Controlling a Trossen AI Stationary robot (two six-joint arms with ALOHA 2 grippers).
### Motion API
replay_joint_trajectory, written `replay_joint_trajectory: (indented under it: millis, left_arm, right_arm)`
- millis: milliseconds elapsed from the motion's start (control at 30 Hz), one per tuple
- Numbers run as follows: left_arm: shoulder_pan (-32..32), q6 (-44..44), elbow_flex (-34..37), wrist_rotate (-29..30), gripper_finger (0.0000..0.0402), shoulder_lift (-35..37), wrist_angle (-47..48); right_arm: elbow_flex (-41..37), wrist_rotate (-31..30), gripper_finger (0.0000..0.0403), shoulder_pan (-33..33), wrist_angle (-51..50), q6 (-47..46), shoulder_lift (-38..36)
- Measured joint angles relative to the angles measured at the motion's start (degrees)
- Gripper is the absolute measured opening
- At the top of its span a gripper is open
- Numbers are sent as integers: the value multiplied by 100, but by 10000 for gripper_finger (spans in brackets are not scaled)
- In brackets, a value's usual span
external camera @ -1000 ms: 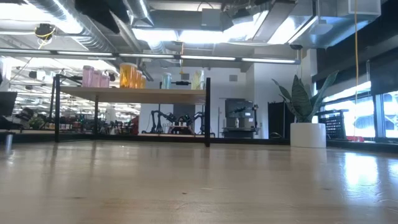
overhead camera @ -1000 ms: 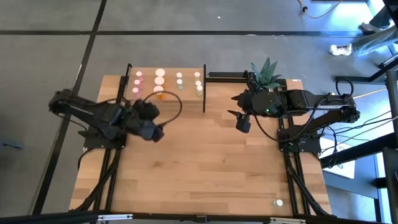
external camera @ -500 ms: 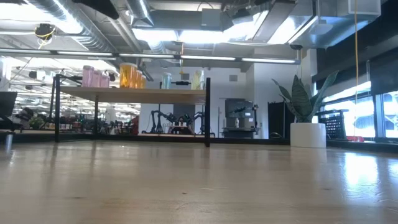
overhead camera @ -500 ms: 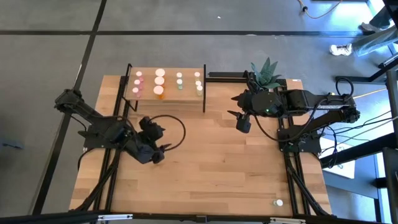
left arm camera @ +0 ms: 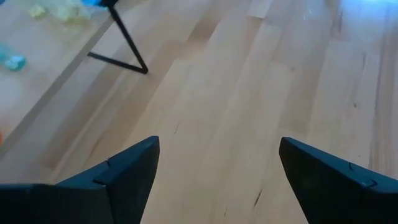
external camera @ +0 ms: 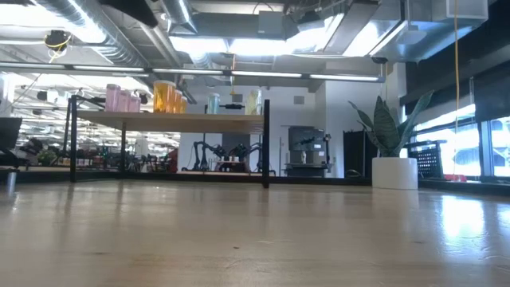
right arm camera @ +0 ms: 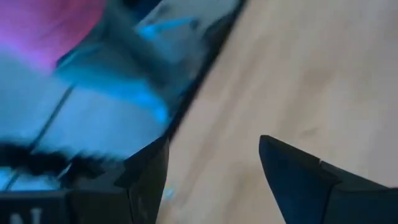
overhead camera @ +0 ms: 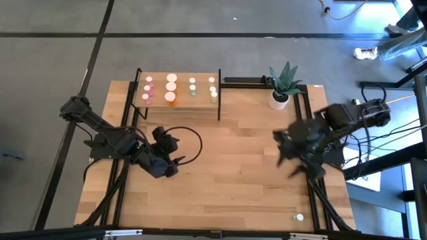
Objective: Pick and place medicine bottles onto shelf by color
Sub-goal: Put the blue pill bottle on the shelf aligned with the other blue pill bottles
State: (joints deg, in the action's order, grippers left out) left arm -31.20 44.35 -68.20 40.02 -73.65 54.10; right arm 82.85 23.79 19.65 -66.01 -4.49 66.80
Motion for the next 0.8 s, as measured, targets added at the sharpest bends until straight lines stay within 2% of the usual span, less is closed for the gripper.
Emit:
replay_joint_trajectory:
  millis: [100,233,433,600,800]
  left_arm:
    - [-5,-202,-1,-3,322,0,-123]
    - [-1,-621,0,0,323,0,-388]
    - [-3,-1149,0,-3,323,0,-771]
    - [0,-1216,0,-3,324,0,-872]
    - [0,-1206,0,-3,322,0,-882]
  right_arm:
    - [0,-73,252,648,-436,-484,-5]
    - [-6,-595,252,1343,-801,-1270,34]
    - [-391,-826,252,2172,-755,-2508,29]
    - [-1182,-828,252,2816,-169,-3312,36]
    - [-1960,-823,252,3475,1058,-4106,36]
